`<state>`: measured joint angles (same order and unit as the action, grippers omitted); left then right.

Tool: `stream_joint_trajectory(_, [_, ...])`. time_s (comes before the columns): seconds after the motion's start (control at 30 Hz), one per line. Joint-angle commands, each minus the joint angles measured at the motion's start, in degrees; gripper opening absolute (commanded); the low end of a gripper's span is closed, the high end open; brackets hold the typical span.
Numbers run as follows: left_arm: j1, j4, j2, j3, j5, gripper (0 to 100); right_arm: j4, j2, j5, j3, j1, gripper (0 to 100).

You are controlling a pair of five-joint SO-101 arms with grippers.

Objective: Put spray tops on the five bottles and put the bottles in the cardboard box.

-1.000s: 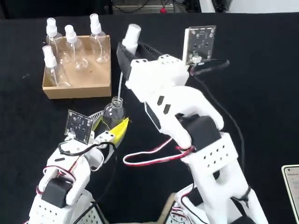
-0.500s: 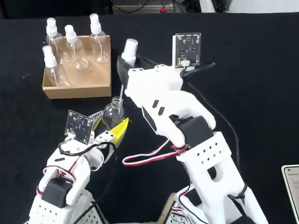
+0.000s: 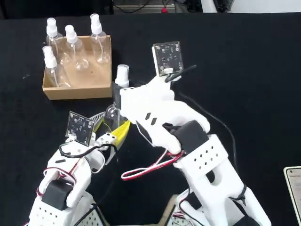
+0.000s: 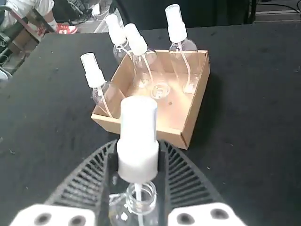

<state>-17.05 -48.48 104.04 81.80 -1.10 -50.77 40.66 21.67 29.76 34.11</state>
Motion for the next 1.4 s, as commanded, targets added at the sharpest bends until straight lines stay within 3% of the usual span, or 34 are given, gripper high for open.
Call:
stream_joint_trajectory(0.0, [2.2,1.5,0.4,-0.4,-0.1,14,-0.9,2.1,0.3,-0.7,1.4,1.2])
stream_joint_trajectory(0.3, [3.0,1.5,0.4,-0.3,-0.1,14,-1.1,2.1,-5.5,4.1,4.6,1.1])
stream_joint_trajectory(0.57, [3.0,1.5,0.4,-0.6,-0.2,15,0.4,2.1,-5.8,4.2,4.3,1.1])
stream_joint_trajectory(0.8, [3.5,1.5,0.4,-0.6,-0.2,15,7.6,2.1,-8.6,7.7,3.5,1.3])
stream_joint_trajectory(1.37, [2.9,1.2,0.5,-0.7,-0.2,15,3.7,1.7,-8.6,9.2,3.6,1.5])
